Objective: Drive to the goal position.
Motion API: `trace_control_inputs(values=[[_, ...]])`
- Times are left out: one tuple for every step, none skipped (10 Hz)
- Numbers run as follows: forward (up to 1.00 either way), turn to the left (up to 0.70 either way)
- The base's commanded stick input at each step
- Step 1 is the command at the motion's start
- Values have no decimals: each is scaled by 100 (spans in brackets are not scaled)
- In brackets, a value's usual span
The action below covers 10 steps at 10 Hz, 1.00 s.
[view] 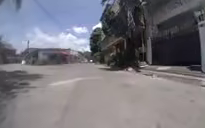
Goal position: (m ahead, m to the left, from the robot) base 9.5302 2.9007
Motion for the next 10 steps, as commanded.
trace_control_inputs(values=[[85, 0], [85, 0], [85, 0], [85, 0], [85, 0], [85, 0], [85, 0], [85, 0], [85, 0], [85, 0]])
